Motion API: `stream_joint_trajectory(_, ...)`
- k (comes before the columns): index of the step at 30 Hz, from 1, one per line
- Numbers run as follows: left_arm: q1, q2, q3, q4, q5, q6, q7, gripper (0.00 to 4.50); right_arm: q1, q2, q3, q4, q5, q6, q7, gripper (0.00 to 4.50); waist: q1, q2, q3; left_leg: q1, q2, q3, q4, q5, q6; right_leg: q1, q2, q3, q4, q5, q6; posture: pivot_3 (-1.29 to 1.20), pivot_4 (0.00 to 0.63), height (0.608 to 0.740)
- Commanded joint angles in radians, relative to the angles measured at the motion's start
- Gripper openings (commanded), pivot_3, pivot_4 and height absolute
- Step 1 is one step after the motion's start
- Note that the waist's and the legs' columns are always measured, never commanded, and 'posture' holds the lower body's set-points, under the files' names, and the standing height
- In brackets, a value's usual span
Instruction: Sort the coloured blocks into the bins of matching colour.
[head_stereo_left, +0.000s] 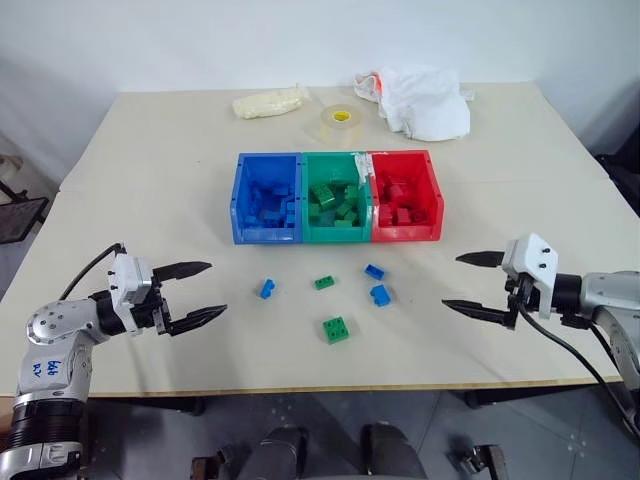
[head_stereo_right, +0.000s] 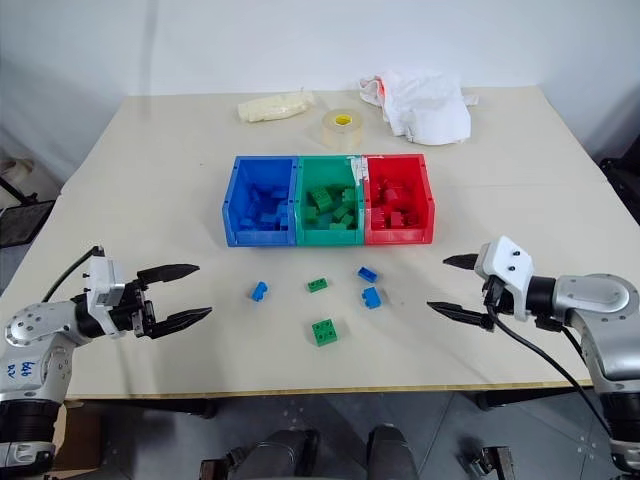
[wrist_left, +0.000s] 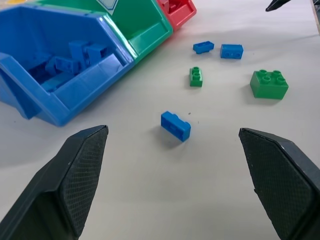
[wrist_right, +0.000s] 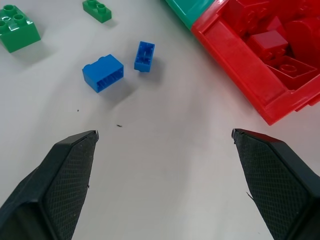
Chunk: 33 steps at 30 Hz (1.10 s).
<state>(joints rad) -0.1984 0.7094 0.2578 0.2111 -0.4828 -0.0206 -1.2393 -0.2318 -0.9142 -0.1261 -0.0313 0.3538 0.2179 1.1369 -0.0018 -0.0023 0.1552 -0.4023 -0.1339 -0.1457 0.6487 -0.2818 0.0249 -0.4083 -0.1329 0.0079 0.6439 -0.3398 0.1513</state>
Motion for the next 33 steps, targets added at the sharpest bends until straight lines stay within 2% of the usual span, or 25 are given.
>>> stream_joint_trajectory(1, -0.008, 0.008, 0.023, -0.024, -0.028, 0.024, 0.007, 4.46, -0.012, 0.001, -0.033, -0.024, 0.012, -0.01, -0.011, 4.5, 0.0, 0.0, 0.0, 0.0, 0.0, 0.0, 0.0, 0.0, 0.0, 0.0, 0.0, 0.0, 0.0, 0.0, 0.0, 0.0, 0.15, 0.74)
stream_joint_trajectory(3, -0.013, 0.003, 0.017, -0.031, 0.0, 0.039, 0.062, 4.46, -0.015, 0.003, -0.03, -0.035, 0.013, 0.001, -0.023, 4.5, 0.0, 0.0, 0.0, 0.0, 0.0, 0.0, 0.0, 0.0, 0.0, 0.0, 0.0, 0.0, 0.0, 0.0, 0.0, 0.0, 0.15, 0.74)
stream_joint_trajectory(10, -0.012, 0.006, -0.008, -0.059, -0.001, 0.06, 0.058, 4.46, 0.0, -0.009, -0.022, -0.059, 0.008, 0.04, -0.042, 4.5, 0.001, 0.0, 0.0, 0.0, 0.0, 0.0, 0.0, 0.0, 0.0, 0.0, 0.0, 0.0, 0.0, 0.0, 0.0, 0.0, 0.15, 0.74)
stream_joint_trajectory(14, 0.014, 0.024, -0.033, -0.053, 0.011, 0.056, 0.006, 4.46, 0.084, -0.1, -0.05, -0.052, -0.003, 0.148, -0.017, 4.5, 0.003, 0.0, 0.0, 0.0, 0.0, 0.0, 0.0, 0.0, 0.0, 0.0, 0.0, 0.0, 0.0, 0.0, 0.0, 0.0, 0.15, 0.74)
stream_joint_trajectory(18, -0.002, 0.013, -0.028, -0.032, -0.01, 0.039, -0.032, 4.46, 0.193, -0.179, -0.139, -0.065, 0.002, 0.152, 0.015, 4.5, 0.008, 0.0, 0.0, 0.0, -0.001, 0.0, 0.0, 0.0, 0.0, 0.0, 0.0, 0.0, 0.0, 0.0, 0.0, 0.0, 0.15, 0.74)
stream_joint_trajectory(21, -0.002, 0.009, -0.032, -0.023, -0.006, 0.022, -0.056, 4.46, 0.209, -0.197, -0.149, -0.1, 0.017, 0.173, 0.027, 4.5, 0.005, 0.0, 0.0, 0.0, 0.0, 0.001, 0.001, 0.0, 0.0, 0.0, 0.0, 0.0, 0.0, 0.0, 0.0, 0.0, 0.15, 0.74)
stream_joint_trajectory(25, -0.004, -0.014, -0.02, -0.028, -0.034, 0.008, -0.074, 4.46, 0.128, -0.175, -0.07, -0.16, 0.024, 0.226, 0.015, 4.5, -0.005, 0.001, 0.0, 0.001, 0.004, 0.005, 0.0, -0.001, -0.001, 0.0, 0.001, 0.001, 0.0, 0.0, 0.0, 0.0, 0.15, 0.74)
stream_joint_trajectory(30, 0.018, -0.029, -0.014, -0.057, -0.045, 0.004, -0.074, 4.46, -0.045, -0.083, 0.102, -0.191, 0.007, 0.288, -0.002, 4.5, -0.002, 0.0, 0.0, 0.001, 0.005, 0.006, 0.0, -0.002, -0.002, -0.001, 0.002, 0.001, 0.0, 0.0, 0.0, 0.0, 0.15, 0.74)
stream_joint_trajectory(33, 0.046, -0.038, -0.009, -0.1, -0.057, 0.016, -0.06, 4.46, -0.143, -0.01, 0.202, -0.134, -0.033, 0.276, 0.001, 4.5, 0.0, 0.0, 0.0, 0.001, 0.005, 0.006, 0.0, -0.002, -0.002, -0.001, 0.002, 0.001, -0.001, 0.0, 0.0, 0.0, 0.15, 0.74)
